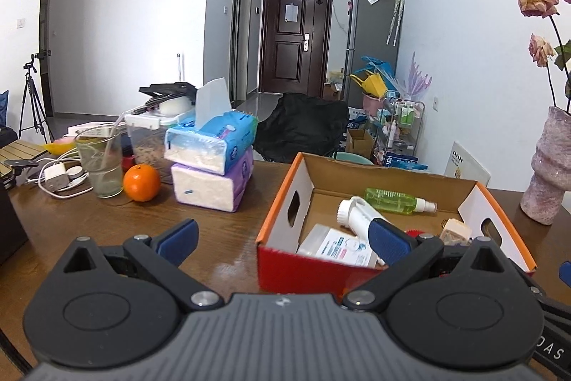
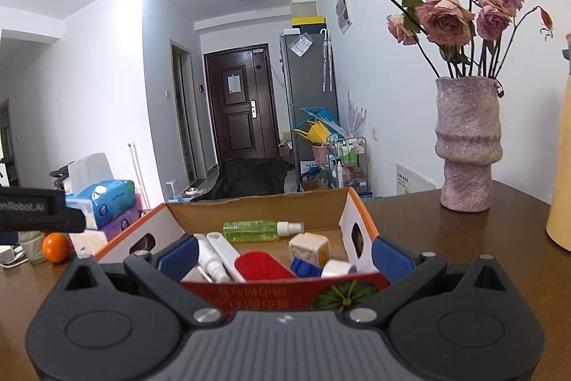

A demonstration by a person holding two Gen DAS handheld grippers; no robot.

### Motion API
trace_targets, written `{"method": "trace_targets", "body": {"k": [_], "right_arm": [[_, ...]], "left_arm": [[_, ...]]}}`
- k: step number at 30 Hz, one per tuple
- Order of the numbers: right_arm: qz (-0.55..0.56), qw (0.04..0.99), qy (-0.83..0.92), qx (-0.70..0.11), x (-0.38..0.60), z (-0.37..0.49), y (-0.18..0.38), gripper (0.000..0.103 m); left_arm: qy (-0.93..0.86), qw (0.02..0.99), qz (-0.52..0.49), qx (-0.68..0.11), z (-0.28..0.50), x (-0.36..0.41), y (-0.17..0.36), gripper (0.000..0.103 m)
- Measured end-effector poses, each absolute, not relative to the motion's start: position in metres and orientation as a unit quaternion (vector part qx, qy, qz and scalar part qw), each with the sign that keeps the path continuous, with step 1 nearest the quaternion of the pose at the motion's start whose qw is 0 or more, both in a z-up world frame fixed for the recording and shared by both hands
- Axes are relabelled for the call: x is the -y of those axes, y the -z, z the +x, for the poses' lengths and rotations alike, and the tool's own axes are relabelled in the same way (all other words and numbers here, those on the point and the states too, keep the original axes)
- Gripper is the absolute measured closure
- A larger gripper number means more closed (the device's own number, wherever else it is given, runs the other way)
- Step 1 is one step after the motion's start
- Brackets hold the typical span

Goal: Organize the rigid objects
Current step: 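Withdraw both tools from the box toward the white and purple caps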

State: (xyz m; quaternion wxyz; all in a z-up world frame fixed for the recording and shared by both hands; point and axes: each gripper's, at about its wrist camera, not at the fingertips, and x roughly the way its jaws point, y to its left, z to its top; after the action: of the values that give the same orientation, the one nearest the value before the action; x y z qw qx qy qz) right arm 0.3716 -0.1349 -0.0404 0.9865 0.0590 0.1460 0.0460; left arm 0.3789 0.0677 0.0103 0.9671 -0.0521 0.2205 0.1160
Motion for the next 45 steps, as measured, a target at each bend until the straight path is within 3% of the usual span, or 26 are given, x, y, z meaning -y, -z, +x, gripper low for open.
{"method": "trace_targets", "body": {"k": [24, 45], "right_arm": [[0.04, 0.982, -0.069, -0.173, 0.117, 0.3, 0.045, 0.0], [0.01, 0.97, -0.066, -0.234, 0.094, 0.296, 0.07, 0.0]], "left_arm": [[-0.097, 0.963, -0.035, -0.251, 0.309, -0.079, 0.0, 0.0], [-0.079, 0.949, -0.033, -0.303, 0.306, -0.108, 0.027, 0.0]]}}
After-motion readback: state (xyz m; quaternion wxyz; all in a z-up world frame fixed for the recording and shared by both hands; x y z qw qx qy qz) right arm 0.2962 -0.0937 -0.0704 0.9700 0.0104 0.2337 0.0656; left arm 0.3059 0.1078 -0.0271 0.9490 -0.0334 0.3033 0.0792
